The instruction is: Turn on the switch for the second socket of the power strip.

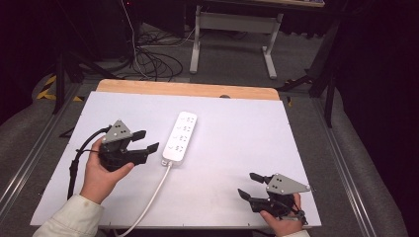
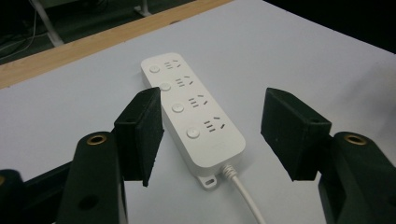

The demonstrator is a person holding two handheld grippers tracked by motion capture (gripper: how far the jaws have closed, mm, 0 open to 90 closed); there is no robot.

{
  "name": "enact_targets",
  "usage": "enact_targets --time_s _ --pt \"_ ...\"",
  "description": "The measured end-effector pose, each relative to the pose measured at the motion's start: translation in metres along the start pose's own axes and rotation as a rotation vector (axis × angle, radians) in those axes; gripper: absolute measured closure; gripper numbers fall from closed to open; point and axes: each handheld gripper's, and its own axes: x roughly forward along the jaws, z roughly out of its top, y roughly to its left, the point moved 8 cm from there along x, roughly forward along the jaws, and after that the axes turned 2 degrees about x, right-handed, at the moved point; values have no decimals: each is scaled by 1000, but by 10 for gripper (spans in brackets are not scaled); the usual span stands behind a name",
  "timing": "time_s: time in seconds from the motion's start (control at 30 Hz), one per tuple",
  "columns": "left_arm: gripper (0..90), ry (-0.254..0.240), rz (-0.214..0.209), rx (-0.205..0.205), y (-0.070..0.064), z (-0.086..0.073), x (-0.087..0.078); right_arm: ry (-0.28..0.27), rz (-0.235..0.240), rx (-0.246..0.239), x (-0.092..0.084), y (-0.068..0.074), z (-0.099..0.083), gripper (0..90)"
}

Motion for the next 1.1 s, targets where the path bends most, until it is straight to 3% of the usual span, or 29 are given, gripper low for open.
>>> enact_targets --time_s 0.37,0.67,0.77,0.9,0.93,1.1 --pt "415 27 3 35 -1 12 25 4 2 2 0 0 -1 346" --pt "444 41 7 30 5 10 46 0 4 2 0 -1 -1 346" --pt "449 44 8 50 5 8 49 0 5 5 0 -1 -1 347" --pt "534 16 -7 70 5 8 54 0 6 4 0 -1 -1 348" --pt "613 7 -15 84 6 8 56 1 6 2 0 -1 -1 349" --pt "752 -37 -49 64 5 10 68 0 6 1 0 -1 -1 349"
